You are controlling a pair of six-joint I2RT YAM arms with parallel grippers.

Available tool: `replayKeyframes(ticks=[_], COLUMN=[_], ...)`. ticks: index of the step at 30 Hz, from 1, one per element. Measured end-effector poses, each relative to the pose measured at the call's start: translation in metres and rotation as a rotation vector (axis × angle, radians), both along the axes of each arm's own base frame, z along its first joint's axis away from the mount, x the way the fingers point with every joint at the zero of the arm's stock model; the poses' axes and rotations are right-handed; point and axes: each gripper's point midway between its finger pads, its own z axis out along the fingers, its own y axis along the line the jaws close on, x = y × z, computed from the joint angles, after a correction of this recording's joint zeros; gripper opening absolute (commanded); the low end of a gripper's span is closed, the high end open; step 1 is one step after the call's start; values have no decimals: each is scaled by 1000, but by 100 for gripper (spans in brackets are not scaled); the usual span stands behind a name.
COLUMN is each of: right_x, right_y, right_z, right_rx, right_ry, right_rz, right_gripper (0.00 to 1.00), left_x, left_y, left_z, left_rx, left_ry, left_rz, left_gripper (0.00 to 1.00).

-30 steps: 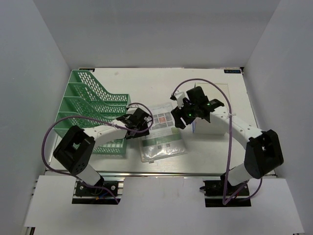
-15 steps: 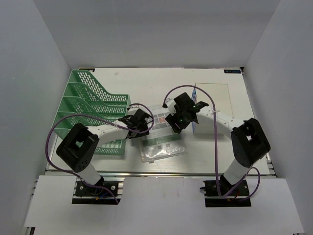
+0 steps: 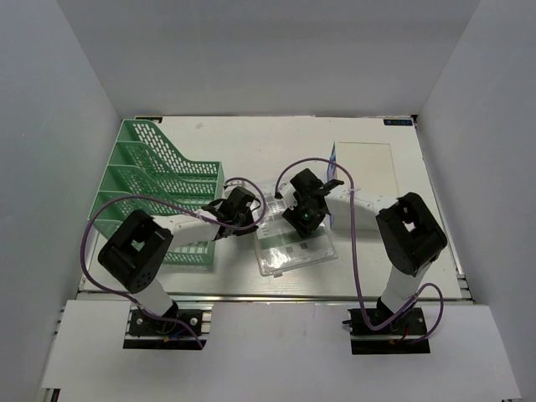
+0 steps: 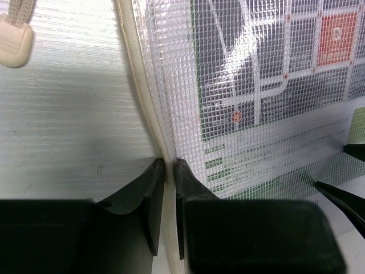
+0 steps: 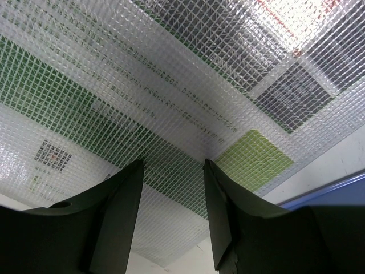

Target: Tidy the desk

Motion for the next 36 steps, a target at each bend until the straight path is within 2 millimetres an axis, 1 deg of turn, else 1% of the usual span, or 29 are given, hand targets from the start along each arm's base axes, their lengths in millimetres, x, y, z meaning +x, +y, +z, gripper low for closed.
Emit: replayKeyframes(ticks=[3,4,5,9,12,13,14,16,18,19,21,23,26,28,29,31,33,36], right_x=[0,0,0,0,-2,-5,-8,-16,-19,-18,-8,6,23,30,34,40,48,58], right_y=[0,0,0,0,2,4,6,9,13,15,25,36,43,41,38,33,28,25], right_z=[-1,-1,-1,-1,1,2,4,12,33,46,85,133,199,223,230,231,223,206], right_rx=[-3,-3,-4,-6,6,17,32,60,97,119,185,265,382,436,461,489,505,533], right_ry=[0,0,0,-1,6,18,30,49,34,14,-72,-183,-337,-388,-397,-378,-336,-246], right_rz=[5,6,6,11,26,37,48,78,106,118,136,143,123,91,62,11,-37,-98], right_gripper=[51,51,51,51,58,65,68,80,84,89,89,89,89,89,89,89,89,89], left_x=[0,0,0,0,-3,-6,-8,-9,-7,-5,3,11,20,23,23,21,19,18], left_y=[-1,-2,-2,-3,-1,1,3,5,7,7,5,3,1,2,3,7,11,14], left_z=[0,0,0,0,2,4,7,21,43,56,84,112,148,163,167,172,176,186], left_rx=[-8,-14,-19,-37,-46,-44,-43,-45,-46,-46,-45,-47,-44,-38,-32,-15,3,23], left_ry=[2,3,4,2,-4,-5,-8,-36,-85,-117,-182,-249,-338,-379,-395,-413,-428,-447], left_rz=[-2,-5,-3,-4,-4,-8,-11,-27,-46,-56,-79,-99,-126,-141,-147,-160,-173,-194], left_gripper=[16,10,0,0,0,0,0,0,0,0,0,0,0,0,0,0,0,0])
